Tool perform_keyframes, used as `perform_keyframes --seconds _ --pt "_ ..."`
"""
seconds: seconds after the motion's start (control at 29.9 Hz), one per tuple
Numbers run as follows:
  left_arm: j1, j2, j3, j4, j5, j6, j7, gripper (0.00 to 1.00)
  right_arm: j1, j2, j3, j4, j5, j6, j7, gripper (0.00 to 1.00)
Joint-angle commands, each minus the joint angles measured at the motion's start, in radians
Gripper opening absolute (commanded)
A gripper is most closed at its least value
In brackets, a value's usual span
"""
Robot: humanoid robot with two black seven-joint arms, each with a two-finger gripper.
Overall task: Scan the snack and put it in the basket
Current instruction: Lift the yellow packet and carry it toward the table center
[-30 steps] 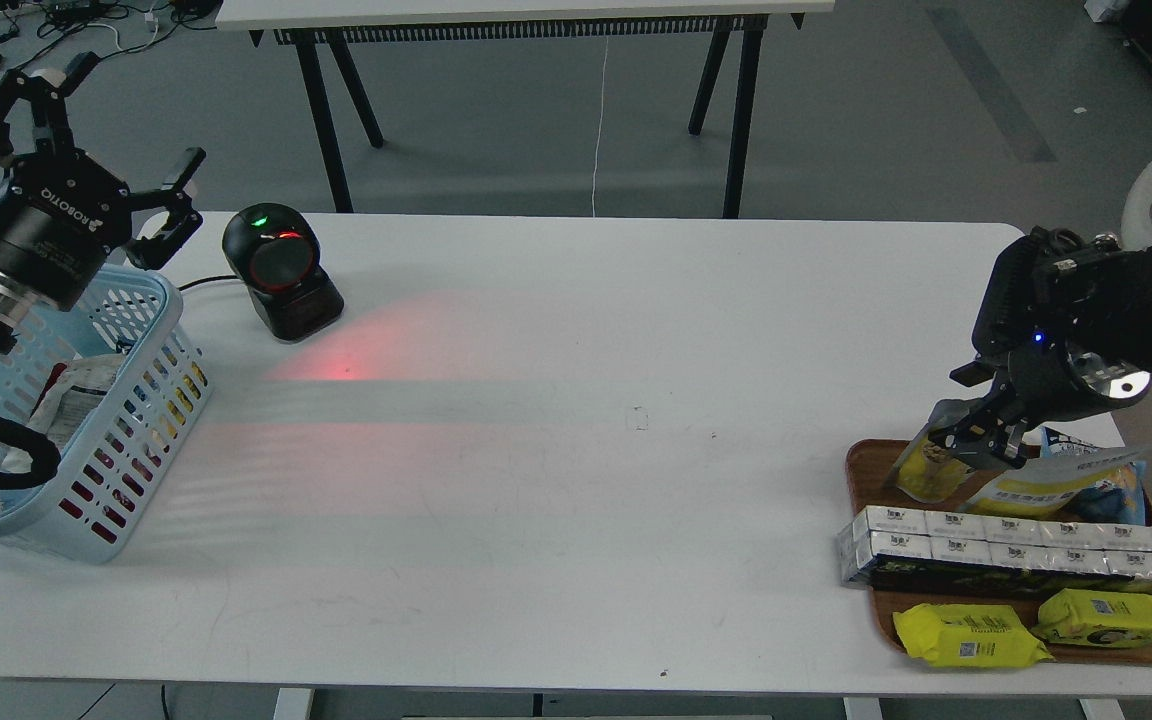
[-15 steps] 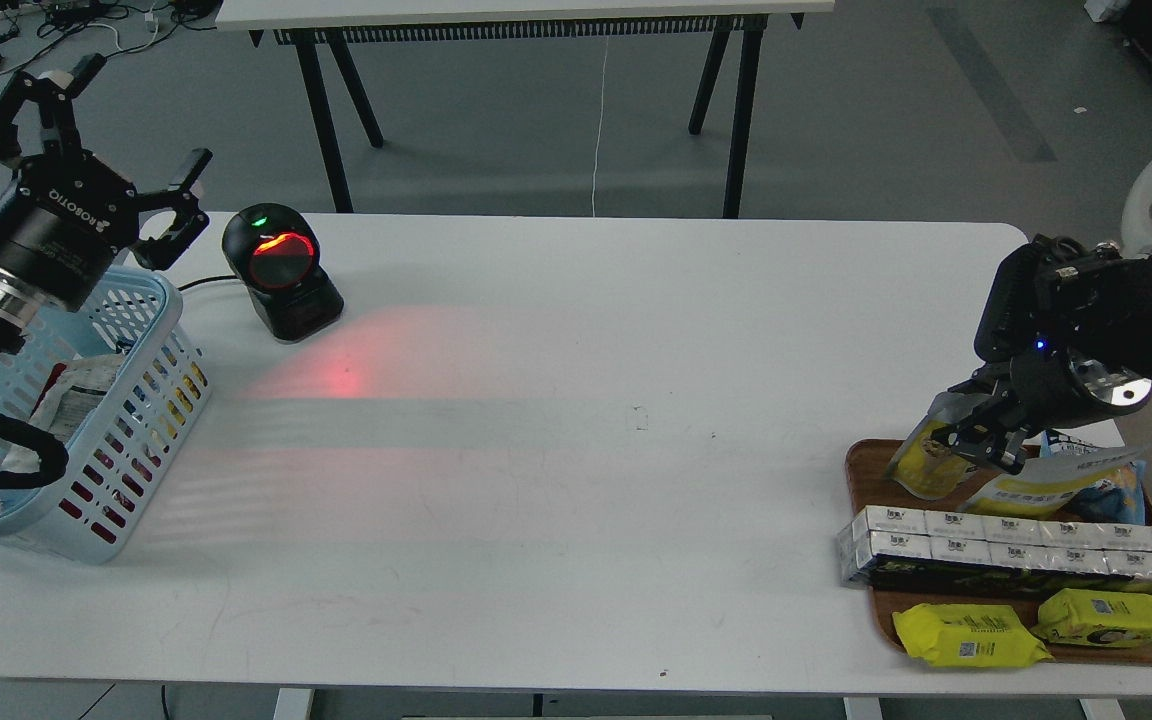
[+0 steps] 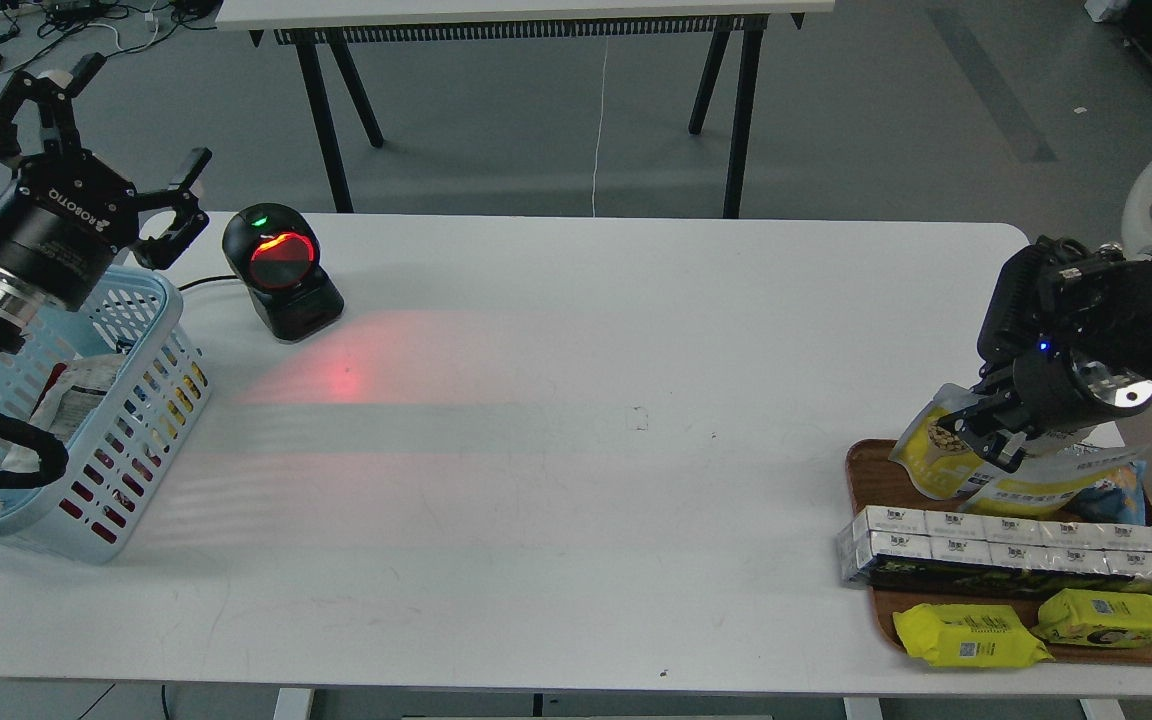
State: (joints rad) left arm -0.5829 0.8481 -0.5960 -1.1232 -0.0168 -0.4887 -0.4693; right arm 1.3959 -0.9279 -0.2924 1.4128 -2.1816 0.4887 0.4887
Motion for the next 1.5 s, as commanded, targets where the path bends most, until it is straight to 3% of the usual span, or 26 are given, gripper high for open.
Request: perform_keyframes --seconds 0.0,0.5,1.07,1.2,1.47 --pt "0.0 -0.006 0.001 0.0 0.0 0.0 0.0 1.0 -0.002 -0.002 0.001 0.0 0.0 0.0 0.0 0.08" --pt "0.002 -0.006 0.001 0.0 0.0 0.0 0.0 1.0 -0.02 -0.006 0.045 -0.002 0.0 0.0 0.0 0.0" --pt "0.003 -0.008 0.002 0.0 0.0 0.0 0.001 1.0 -0.025 -0.006 0.17 -0.014 0.0 0.0 0.0 0.0" --pt "0.003 -0.008 0.004 0.0 0.0 0.0 0.001 1.0 -0.025 0.049 0.206 -0.034 0.0 0.0 0.0 0.0" --pt "0.003 -0.008 0.007 0.0 0.0 0.0 0.001 1.0 -0.006 0.282 0.243 -0.095 0.0 0.0 0.0 0.0"
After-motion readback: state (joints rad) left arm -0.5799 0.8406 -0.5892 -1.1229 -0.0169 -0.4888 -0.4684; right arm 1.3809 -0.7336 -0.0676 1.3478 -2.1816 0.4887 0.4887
